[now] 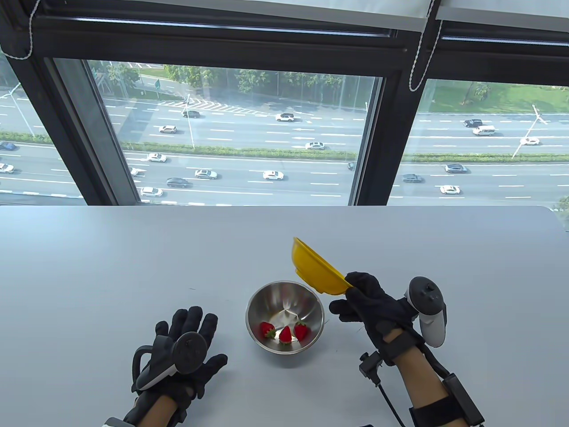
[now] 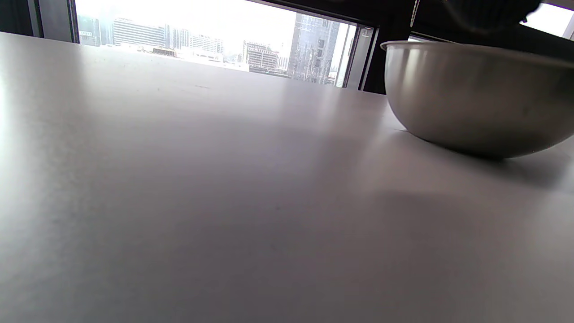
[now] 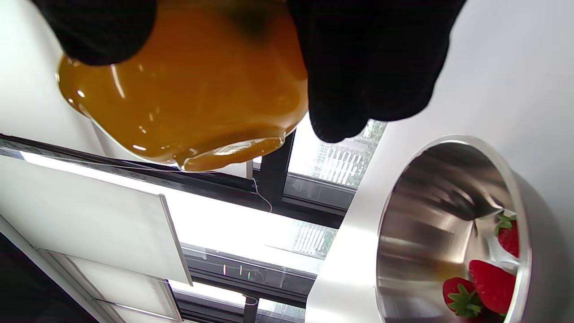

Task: Pour strawberries from bowl into mixing bowl

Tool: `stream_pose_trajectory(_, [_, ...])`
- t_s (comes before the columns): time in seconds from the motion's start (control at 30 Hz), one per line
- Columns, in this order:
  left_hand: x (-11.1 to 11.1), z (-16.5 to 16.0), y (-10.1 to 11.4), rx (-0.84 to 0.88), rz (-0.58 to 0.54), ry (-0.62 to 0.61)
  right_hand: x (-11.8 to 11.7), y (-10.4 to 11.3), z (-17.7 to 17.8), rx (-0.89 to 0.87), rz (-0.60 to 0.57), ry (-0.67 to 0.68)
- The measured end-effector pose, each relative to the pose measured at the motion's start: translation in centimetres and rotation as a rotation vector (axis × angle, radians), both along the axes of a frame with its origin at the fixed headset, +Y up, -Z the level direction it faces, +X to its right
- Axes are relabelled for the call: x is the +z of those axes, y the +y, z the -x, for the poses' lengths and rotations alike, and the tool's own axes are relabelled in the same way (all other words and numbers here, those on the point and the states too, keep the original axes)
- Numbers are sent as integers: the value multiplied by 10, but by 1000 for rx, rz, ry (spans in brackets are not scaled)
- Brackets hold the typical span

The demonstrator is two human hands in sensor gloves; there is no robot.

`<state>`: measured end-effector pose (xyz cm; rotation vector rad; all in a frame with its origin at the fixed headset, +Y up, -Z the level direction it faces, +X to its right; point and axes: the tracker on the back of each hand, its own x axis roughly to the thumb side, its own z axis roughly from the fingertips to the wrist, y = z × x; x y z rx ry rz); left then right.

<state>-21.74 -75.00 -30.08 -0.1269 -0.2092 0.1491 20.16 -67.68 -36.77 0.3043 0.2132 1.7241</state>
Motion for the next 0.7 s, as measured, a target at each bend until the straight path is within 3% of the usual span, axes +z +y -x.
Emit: stream_pose_trajectory(0.7, [1,-1,-1,-7,11,-5,-4,8,-95,-239,7,-258])
